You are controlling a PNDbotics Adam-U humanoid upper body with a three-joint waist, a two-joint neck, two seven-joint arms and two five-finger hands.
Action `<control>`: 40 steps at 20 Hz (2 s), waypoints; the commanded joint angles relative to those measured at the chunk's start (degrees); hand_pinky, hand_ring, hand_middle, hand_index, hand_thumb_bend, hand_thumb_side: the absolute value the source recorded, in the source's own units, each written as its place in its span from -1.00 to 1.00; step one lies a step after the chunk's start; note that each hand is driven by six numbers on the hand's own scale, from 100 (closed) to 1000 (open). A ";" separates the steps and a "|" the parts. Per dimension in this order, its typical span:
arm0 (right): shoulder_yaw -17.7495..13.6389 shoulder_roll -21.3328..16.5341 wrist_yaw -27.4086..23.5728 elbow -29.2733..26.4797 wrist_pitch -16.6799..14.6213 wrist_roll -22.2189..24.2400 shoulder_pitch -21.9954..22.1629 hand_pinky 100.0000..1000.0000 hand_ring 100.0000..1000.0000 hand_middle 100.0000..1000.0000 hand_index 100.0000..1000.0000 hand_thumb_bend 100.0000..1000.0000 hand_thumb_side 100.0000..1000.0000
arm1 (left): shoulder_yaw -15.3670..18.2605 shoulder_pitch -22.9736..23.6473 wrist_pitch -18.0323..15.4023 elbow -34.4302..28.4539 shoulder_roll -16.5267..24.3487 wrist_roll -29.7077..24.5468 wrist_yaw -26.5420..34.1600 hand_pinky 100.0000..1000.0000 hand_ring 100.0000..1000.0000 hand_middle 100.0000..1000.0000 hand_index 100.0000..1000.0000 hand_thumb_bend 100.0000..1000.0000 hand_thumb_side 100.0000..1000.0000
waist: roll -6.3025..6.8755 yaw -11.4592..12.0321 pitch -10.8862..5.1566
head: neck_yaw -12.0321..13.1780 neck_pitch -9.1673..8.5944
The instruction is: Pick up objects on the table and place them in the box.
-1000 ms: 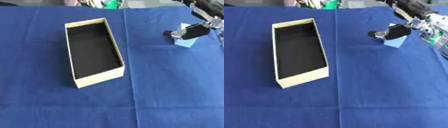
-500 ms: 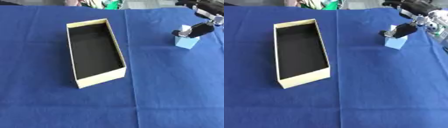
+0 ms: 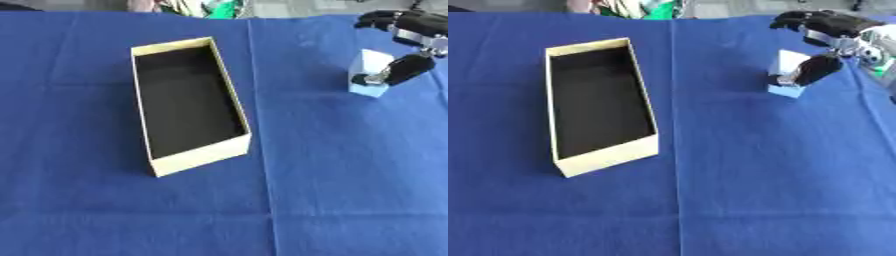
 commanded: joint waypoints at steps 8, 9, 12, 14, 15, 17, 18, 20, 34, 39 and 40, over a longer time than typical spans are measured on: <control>-4.79 -0.64 -2.16 1.99 6.93 8.91 -3.90 0.78 1.00 0.93 1.00 -0.07 0.04 | 0.12 -0.18 0.16 -1.16 1.82 -0.67 -0.44 0.00 0.26 0.16 0.41 -1.00 0.39 | -0.87 -0.14 -0.53 | 0.43 -0.42; -5.04 -0.51 -1.71 2.33 7.32 9.85 -4.15 0.78 1.00 0.93 1.00 -0.12 0.00 | 0.12 -0.17 0.16 -1.16 1.83 -0.73 -0.46 0.00 0.26 0.16 0.41 -1.00 0.39 | -0.89 -0.11 -0.48 | 0.43 -0.46; -5.48 -0.22 -0.48 3.30 7.95 12.71 -4.55 0.78 1.00 0.94 1.00 -0.19 -0.05 | 0.11 -0.19 0.13 -1.16 1.84 -1.03 -0.52 0.00 0.26 0.16 0.41 -1.00 0.39 | -0.87 -0.07 -0.24 | 0.45 -0.66; -5.79 -0.24 0.36 3.60 8.16 14.63 -4.52 0.78 1.00 0.93 1.00 -0.22 -0.05 | 0.17 -0.24 0.08 -1.16 1.86 -1.12 -0.55 0.00 0.26 0.16 0.41 -1.00 0.39 | -0.83 -0.10 -0.06 | 0.36 -0.72; -6.00 -0.19 0.61 3.58 8.21 15.58 -4.56 0.79 1.00 0.93 1.00 -0.23 -0.06 | 0.20 -0.26 0.09 -1.16 1.85 -1.11 -0.55 0.00 0.26 0.16 0.41 -1.00 0.39 | -0.80 -0.13 0.05 | 0.36 -0.75; -6.40 -0.12 0.91 3.36 8.31 17.47 -4.65 0.79 1.00 0.93 1.00 -0.25 -0.08 | 0.22 -0.29 0.10 -1.16 1.84 -1.13 -0.53 0.00 0.26 0.16 0.41 -1.00 0.39 | -0.74 -0.18 0.23 | 0.39 -0.82; -6.61 -0.13 0.97 3.14 8.37 18.45 -4.64 0.79 1.00 0.93 1.00 -0.25 -0.08 | 0.23 -0.30 0.08 -1.16 1.83 -1.15 -0.54 0.00 0.26 0.16 0.41 -1.00 0.39 | -0.70 -0.20 0.32 | 0.39 -0.85; -7.07 -0.16 0.87 2.68 8.60 20.42 -4.52 0.80 1.00 0.94 1.00 -0.27 -0.10 | 0.26 -0.29 0.09 -1.16 1.78 -1.15 -0.55 0.00 0.26 0.16 0.41 -1.00 0.39 | -0.60 -0.27 0.54 | 0.39 -0.96; -11.36 2.13 4.09 -0.02 11.77 35.82 -7.19 0.77 0.99 0.92 1.00 -0.32 -0.17 | 0.21 -0.24 0.03 -1.16 1.13 -1.35 -0.46 0.00 0.26 0.16 0.41 -1.00 0.40 | 0.39 0.18 2.07 | -0.38 -1.93; -11.00 3.08 6.35 1.61 11.65 35.83 -7.74 0.76 0.99 0.93 1.00 -0.31 -0.19 | 0.21 -0.18 -0.03 -1.16 0.90 -1.41 -0.39 0.00 0.26 0.16 0.41 -1.00 0.41 | 0.58 0.34 2.60 | -0.50 -2.25; -10.88 3.18 6.56 1.70 11.51 35.83 -7.71 0.76 0.99 0.93 1.00 -0.30 -0.19 | 0.20 -0.19 -0.04 -1.16 0.86 -1.44 -0.38 0.00 0.26 0.16 0.41 -1.00 0.41 | 0.62 0.33 2.70 | -0.44 -2.28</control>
